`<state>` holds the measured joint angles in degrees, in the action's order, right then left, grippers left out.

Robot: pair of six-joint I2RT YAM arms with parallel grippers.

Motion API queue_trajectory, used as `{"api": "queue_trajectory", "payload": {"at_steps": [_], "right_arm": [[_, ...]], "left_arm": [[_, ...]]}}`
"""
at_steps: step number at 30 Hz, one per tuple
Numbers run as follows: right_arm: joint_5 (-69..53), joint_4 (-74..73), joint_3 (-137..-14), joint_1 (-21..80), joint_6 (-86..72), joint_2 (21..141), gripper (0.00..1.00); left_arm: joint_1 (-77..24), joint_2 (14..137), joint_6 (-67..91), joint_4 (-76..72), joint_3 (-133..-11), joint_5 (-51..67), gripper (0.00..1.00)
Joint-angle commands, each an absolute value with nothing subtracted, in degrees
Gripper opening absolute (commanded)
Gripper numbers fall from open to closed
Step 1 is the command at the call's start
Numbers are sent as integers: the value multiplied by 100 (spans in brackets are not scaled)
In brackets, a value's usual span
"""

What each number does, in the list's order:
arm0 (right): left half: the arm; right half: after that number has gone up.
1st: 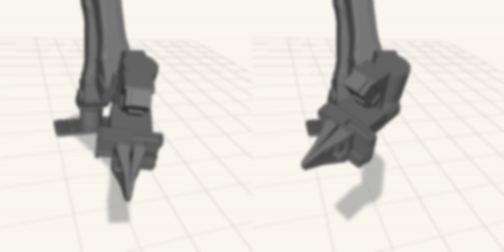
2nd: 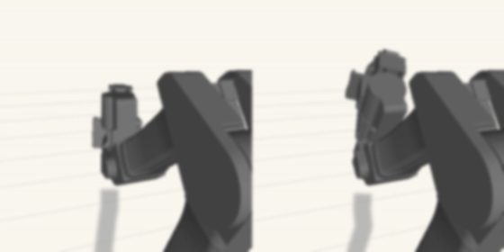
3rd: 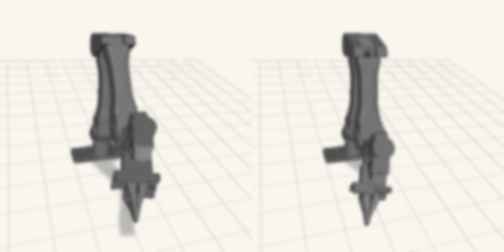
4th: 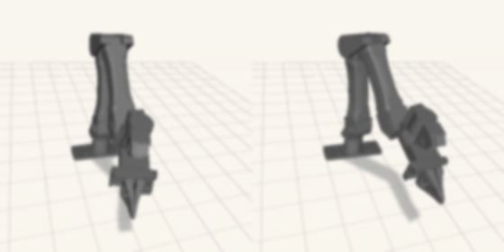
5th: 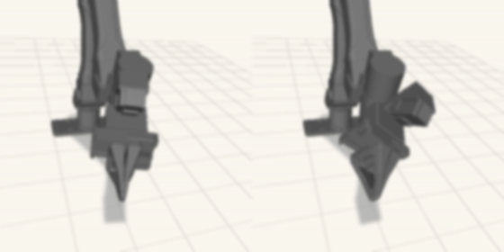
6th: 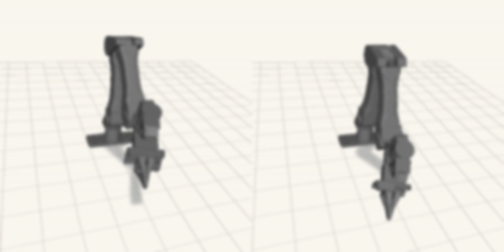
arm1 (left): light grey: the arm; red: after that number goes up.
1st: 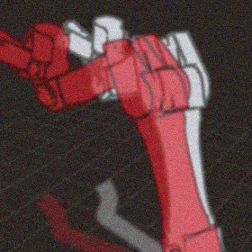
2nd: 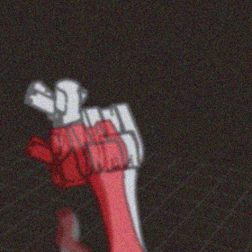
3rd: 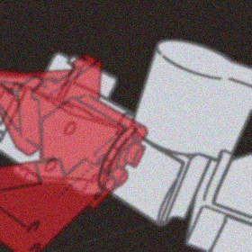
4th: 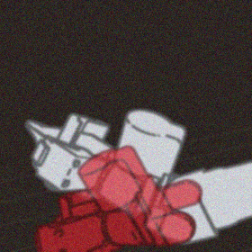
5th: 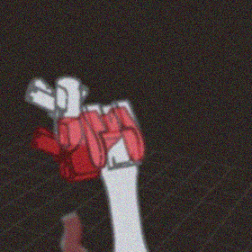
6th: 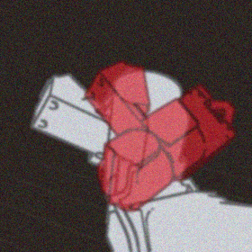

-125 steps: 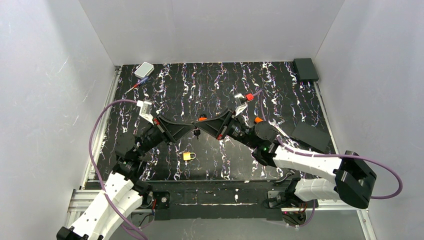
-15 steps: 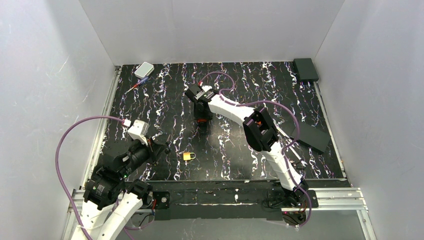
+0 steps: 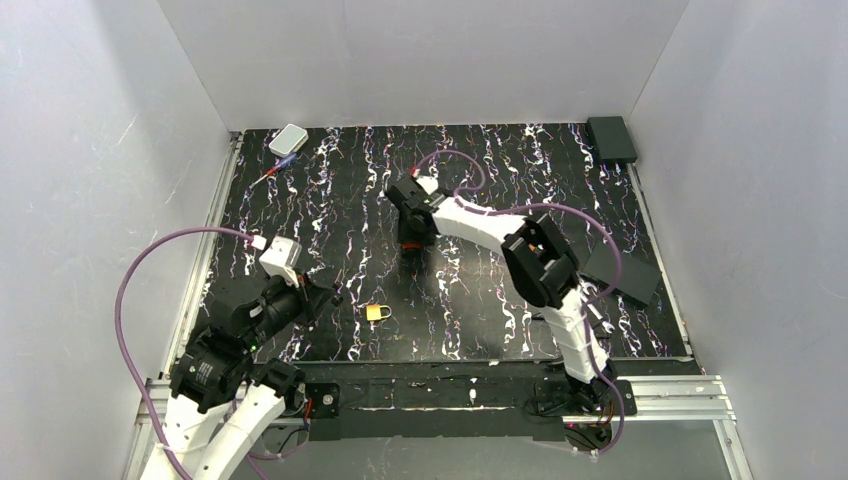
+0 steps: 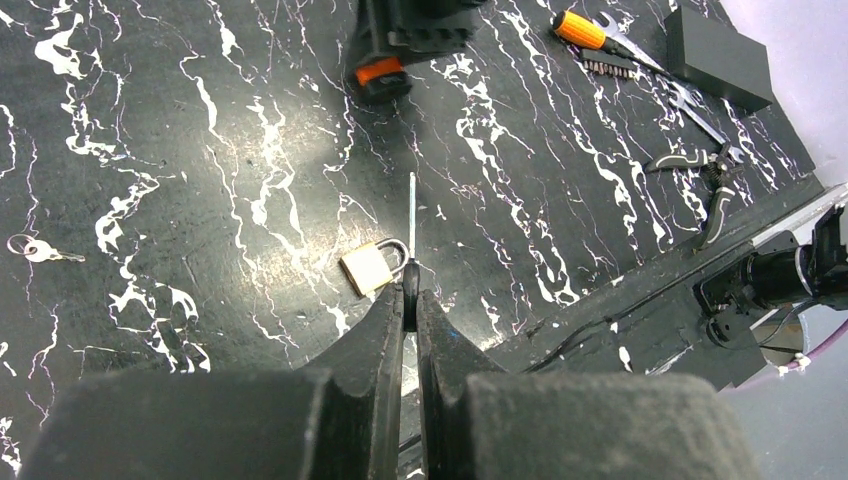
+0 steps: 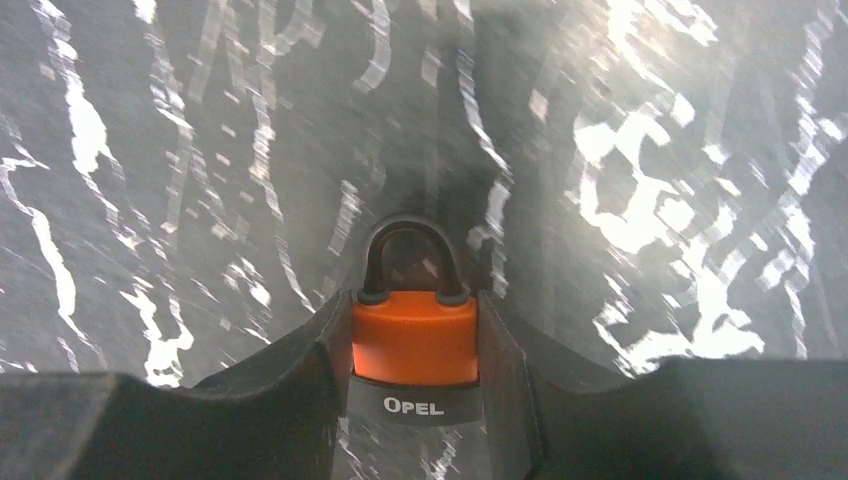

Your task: Unlock with the key

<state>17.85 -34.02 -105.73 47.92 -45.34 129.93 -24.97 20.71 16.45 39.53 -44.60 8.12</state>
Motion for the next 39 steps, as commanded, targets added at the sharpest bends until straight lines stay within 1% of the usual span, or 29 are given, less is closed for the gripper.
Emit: {"api": "queue_trajectory", "payload": {"at_steps": [1,4,9,13,19,20,24,26,29,32,34,36,37,39], "right_arm": [[1746,-2222,-9236,4737,-4873,11709,1],[1582,-1182,-8007,4733,-5070,10864,1],[1182,250,-6557,4682,-5310,9748,1],[713,859,-5931,4559,-5499,9258,1],[789,746,-5433,4544,-6128,8678,1],[833,747,-5326,4544,-6272,8559,1],[1050,640,-4904,4544,-6788,8047,1],[1189,461,-4767,4544,-7025,7802,1],[1289,222,-4623,4544,-7225,7453,1],[1373,-192,-4608,4544,-7276,7121,1],[1426,-517,-4677,4544,-7284,6963,1],[1589,-1013,-4859,4544,-7329,6869,1],[1677,-1241,-4968,4544,-7334,6826,1],[1854,-1706,-5159,4544,-7437,6748,1]], "left_arm": [[-2505,2239,1573,3951,-4447,781,0],[-2505,2301,1577,3954,-4455,769,0],[-2505,2474,1703,4015,-4486,528,0],[-2505,2886,1868,4188,-4630,417,0],[-2505,3320,1840,4320,-4748,343,0],[-2505,3322,1858,4339,-4744,180,0],[-2507,3306,2089,4609,-4781,-1070,0],[-2505,3291,2149,4649,-4780,-1282,0],[-2505,3315,2171,4650,-4773,-1288,0],[-2505,3377,2300,4651,-4824,-1267,0],[-2507,3392,2731,4704,-4965,-1461,0],[-2506,3285,3501,4905,-5039,-1919,7],[-2505,3206,3627,4961,-5055,-2010,9],[-2505,3021,3763,4917,-5017,-2117,6]]}}
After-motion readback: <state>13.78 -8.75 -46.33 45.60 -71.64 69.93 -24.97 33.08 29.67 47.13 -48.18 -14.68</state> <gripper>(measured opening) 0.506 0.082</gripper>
